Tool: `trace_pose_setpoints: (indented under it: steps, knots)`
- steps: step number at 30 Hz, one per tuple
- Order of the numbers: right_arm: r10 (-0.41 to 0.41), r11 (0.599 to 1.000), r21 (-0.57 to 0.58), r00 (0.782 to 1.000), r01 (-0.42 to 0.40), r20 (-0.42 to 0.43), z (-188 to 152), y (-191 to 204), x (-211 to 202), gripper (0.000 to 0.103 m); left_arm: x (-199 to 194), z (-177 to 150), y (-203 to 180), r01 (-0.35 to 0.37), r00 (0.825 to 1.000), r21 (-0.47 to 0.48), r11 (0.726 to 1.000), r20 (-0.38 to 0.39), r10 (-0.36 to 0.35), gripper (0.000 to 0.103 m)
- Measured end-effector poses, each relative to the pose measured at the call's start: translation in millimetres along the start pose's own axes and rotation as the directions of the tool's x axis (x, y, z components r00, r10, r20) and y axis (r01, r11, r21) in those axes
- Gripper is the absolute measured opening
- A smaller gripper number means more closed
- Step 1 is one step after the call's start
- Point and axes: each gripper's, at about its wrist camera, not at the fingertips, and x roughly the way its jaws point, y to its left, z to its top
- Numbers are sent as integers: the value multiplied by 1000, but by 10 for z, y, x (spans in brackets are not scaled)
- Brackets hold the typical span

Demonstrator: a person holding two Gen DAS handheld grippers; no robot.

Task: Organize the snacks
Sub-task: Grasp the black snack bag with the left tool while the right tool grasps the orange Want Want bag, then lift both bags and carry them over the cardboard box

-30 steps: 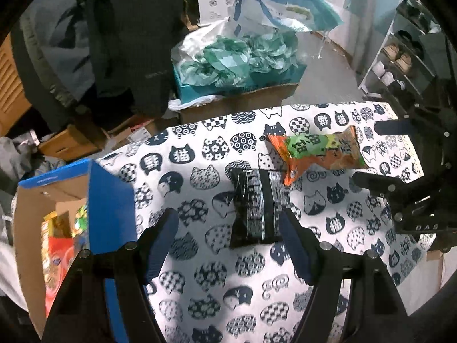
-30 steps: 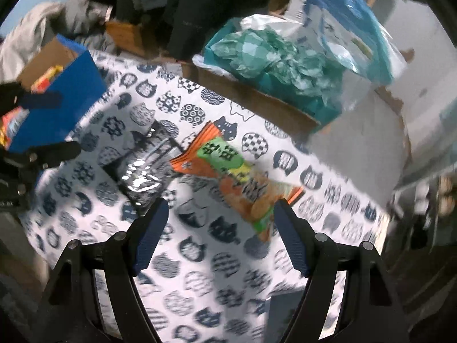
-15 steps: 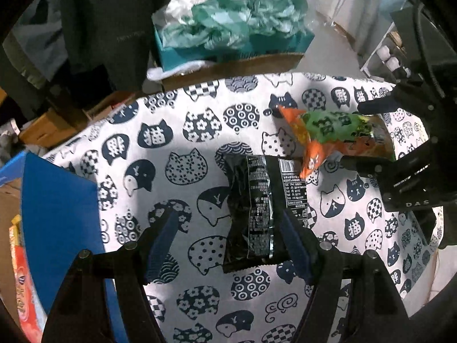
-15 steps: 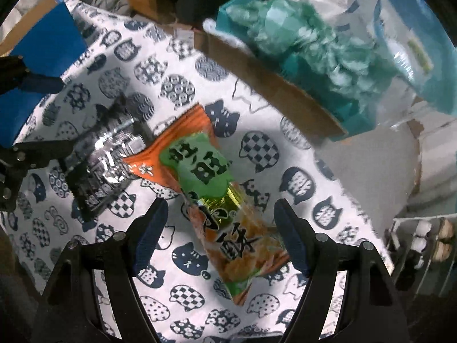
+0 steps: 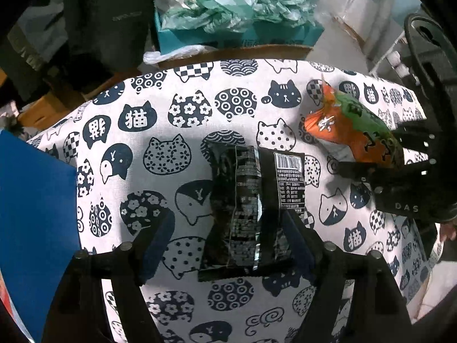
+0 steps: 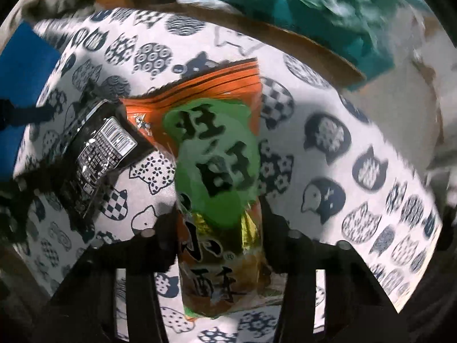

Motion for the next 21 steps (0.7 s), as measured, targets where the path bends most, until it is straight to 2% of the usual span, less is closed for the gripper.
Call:
trace_pose_setpoints:
  steps: [3,10,15,18,20,21]
  knots:
    - [22,997,75,1000,-23,14,-70,-110,-43,35,23,-40,-74,-3,1000,1,1000,0,3,81]
    - [15,988,155,998,-25,64,-264,-242,-179,34,122,-26,-202,-2,1000,-7,1000,-23,2,81]
    - [13,988,152,996,-26,85,-466,-200,-296,34,278,32,-212,-9,998,-26,1000,-56,8,81]
    - [15,989,142,996,-28,92,-528,-108,-339,34,277,-8,-281,-38,999,12,999,-35,39,82]
    - [14,990,141,995,-28,99,-569,-94,-379,34,267,-30,-305,-51,998,32,998,-25,52,69]
    - [15,990,141,995,-30,104,-559,-76,-397,34,248,-48,-306,-55,998,33,998,-19,55,68]
